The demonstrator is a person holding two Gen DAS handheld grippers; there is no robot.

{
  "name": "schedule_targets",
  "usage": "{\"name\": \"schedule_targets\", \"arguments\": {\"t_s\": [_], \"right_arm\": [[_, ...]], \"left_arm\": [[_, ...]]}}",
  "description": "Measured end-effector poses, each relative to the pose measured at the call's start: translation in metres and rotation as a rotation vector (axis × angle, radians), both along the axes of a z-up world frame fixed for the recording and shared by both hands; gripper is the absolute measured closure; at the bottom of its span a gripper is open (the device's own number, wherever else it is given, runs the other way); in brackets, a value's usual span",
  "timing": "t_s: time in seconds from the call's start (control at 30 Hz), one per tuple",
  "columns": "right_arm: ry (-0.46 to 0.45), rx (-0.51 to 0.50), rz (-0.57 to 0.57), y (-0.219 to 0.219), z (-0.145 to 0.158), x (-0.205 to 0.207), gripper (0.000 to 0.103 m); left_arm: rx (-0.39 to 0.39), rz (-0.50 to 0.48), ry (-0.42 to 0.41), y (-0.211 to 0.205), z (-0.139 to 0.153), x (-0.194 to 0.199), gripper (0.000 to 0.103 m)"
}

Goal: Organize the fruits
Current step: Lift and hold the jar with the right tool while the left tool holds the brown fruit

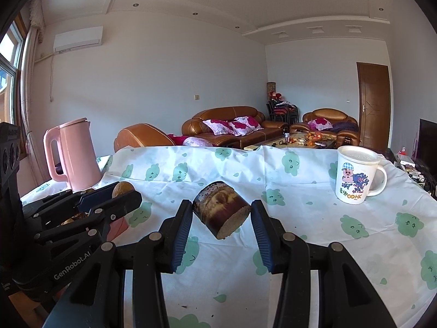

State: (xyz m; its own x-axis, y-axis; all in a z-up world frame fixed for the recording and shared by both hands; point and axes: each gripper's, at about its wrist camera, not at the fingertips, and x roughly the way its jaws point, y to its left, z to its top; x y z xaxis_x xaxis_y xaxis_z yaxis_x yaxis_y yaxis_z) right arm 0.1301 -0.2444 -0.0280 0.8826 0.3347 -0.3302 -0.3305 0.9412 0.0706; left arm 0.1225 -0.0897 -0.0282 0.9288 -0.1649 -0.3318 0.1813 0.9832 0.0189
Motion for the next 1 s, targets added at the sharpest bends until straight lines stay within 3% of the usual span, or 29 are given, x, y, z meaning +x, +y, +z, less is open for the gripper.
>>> {"name": "schedule_targets", "arguments": {"t_s": [0.27,1.0], "right_arm": [[-0.056,-0.022,-0.003,0.005,0.004,-0.011,0.057],[-0.041,-0.033,-0.009,0.010,0.004,-0.015,0.057]], "left_arm": [[0.006,0.012,-0.039,-0.001,0.003,-0.008,0.076],[-0.024,-0.005,-0.010,0.010,0.003,-0.013,0.076]]}}
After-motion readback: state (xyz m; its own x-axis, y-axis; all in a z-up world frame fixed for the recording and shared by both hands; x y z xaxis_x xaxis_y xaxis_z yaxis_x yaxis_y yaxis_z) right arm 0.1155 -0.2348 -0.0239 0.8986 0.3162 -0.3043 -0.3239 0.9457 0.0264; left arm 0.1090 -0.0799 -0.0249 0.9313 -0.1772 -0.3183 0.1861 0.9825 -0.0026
